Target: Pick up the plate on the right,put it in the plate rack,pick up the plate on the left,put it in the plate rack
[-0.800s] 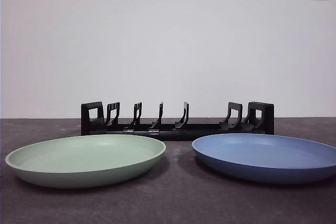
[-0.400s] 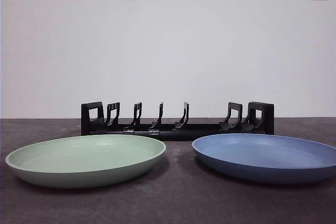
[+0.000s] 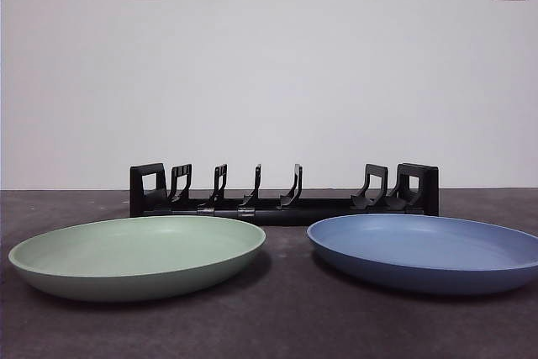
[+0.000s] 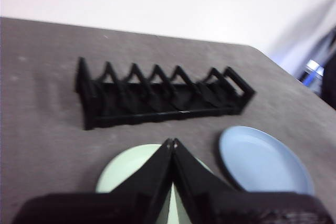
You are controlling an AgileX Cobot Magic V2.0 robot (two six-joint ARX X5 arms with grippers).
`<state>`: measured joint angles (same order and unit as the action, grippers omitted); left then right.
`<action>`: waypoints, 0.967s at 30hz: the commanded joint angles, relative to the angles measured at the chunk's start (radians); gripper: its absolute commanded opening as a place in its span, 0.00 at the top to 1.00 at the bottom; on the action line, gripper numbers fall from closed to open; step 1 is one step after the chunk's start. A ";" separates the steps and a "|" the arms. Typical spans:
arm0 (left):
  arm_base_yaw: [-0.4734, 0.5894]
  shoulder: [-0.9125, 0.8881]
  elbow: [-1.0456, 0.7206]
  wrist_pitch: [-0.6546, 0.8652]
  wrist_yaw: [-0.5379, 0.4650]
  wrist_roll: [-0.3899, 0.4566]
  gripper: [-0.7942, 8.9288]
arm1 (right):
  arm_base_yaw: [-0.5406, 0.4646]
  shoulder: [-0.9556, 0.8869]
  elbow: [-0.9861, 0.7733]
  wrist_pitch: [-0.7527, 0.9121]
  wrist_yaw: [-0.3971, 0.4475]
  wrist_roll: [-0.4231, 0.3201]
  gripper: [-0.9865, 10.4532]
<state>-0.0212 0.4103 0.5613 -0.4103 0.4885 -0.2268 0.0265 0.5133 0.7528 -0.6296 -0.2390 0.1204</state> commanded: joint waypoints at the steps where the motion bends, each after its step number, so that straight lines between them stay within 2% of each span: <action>1: 0.003 0.039 0.065 -0.055 0.052 0.036 0.93 | 0.000 0.066 0.108 -0.091 -0.027 -0.094 0.92; 7: 0.001 0.117 0.224 -0.219 0.098 0.122 0.93 | 0.000 0.190 0.300 -0.284 -0.051 -0.185 0.92; 12: 0.000 0.176 0.362 -0.368 0.095 0.214 0.93 | 0.000 0.249 0.382 -0.371 -0.051 -0.204 0.92; 19: -0.020 0.220 0.430 -0.422 0.100 0.224 0.91 | 0.000 0.275 0.389 -0.390 -0.087 -0.207 0.91; 20: -0.020 0.221 0.430 -0.422 0.116 0.224 0.88 | 0.000 0.275 0.389 -0.390 -0.087 -0.206 0.91; 21: -0.020 0.221 0.430 -0.417 0.140 0.224 0.77 | 0.000 0.275 0.389 -0.389 -0.087 -0.206 0.90; 22: -0.020 0.221 0.430 -0.409 0.164 0.224 0.59 | 0.000 0.275 0.389 -0.389 -0.088 -0.206 0.82; 23: -0.023 0.221 0.430 -0.401 0.178 0.224 0.37 | 0.000 0.275 0.389 -0.388 -0.098 -0.204 0.67; 24: -0.027 0.221 0.430 -0.396 0.179 0.227 0.25 | 0.000 0.275 0.389 -0.388 -0.113 -0.203 0.50; 25: -0.033 0.221 0.430 -0.395 0.187 0.243 0.24 | 0.000 0.276 0.389 -0.388 -0.127 -0.201 0.36; 26: -0.038 0.222 0.430 -0.395 0.200 0.251 0.24 | 0.000 0.276 0.389 -0.388 -0.133 -0.200 0.32; 29: -0.064 0.232 0.430 -0.391 0.200 0.265 0.24 | 0.000 0.278 0.389 -0.388 -0.159 -0.199 0.32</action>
<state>-0.0830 0.6422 0.9913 -0.8135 0.6838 0.0166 0.0265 0.7914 1.1385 -1.0241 -0.3935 -0.0780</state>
